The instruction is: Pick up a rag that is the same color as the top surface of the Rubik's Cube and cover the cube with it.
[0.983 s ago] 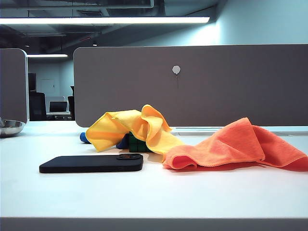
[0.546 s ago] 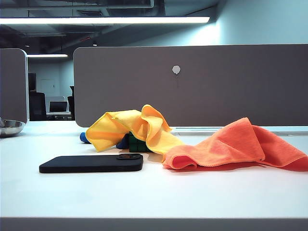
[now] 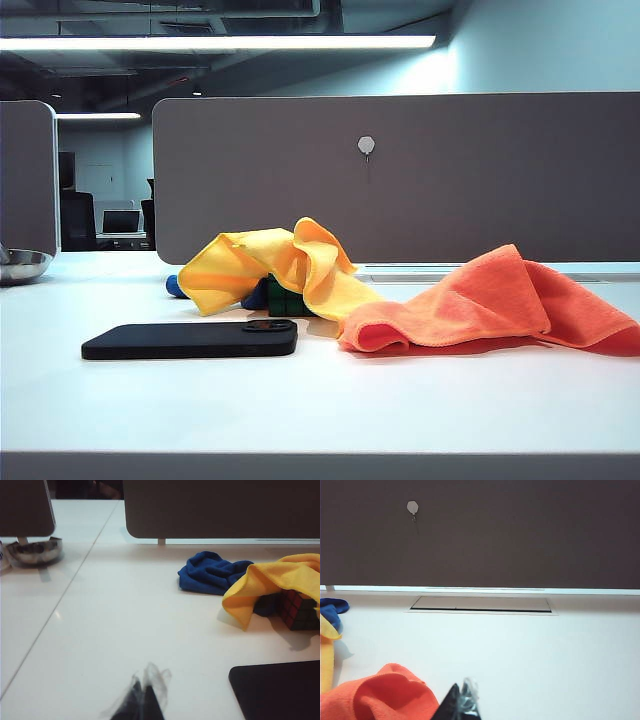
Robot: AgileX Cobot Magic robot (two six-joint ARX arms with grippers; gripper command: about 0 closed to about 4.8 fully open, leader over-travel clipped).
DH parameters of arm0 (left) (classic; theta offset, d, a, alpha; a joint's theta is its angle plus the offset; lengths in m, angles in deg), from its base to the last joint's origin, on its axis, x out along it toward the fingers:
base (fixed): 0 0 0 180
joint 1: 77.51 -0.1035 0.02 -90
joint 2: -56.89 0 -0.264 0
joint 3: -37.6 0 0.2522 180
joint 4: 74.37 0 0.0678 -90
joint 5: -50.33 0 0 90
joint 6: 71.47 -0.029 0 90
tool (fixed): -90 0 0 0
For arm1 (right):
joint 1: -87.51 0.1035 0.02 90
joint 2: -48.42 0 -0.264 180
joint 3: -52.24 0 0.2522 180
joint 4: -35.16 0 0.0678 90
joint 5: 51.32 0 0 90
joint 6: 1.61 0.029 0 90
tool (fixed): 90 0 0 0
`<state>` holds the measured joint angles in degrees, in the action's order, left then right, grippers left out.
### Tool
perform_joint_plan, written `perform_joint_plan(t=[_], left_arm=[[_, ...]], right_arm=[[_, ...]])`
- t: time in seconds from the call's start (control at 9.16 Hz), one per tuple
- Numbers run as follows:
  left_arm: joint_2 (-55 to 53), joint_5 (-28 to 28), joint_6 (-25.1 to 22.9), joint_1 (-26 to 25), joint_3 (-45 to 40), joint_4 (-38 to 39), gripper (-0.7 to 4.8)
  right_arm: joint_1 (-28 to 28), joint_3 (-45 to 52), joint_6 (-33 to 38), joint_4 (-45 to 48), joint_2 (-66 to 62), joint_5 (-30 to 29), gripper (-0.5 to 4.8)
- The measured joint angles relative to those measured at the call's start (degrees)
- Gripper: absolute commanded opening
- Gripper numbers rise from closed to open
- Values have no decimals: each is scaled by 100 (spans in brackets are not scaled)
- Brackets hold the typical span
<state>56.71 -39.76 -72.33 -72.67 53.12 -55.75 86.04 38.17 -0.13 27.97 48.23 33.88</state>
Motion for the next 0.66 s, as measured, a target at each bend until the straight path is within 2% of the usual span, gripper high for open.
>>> perform_joint_plan(t=[0.33, 0.66], left_arm=[[0, -2, -444, 0, 0, -7, -6], [0, 4, -450, 0, 2, -796, -6]], right_arm=[[0, 0, 0, 0, 0, 9, -1], [0, 0, 0, 345, 0, 9, -1]])
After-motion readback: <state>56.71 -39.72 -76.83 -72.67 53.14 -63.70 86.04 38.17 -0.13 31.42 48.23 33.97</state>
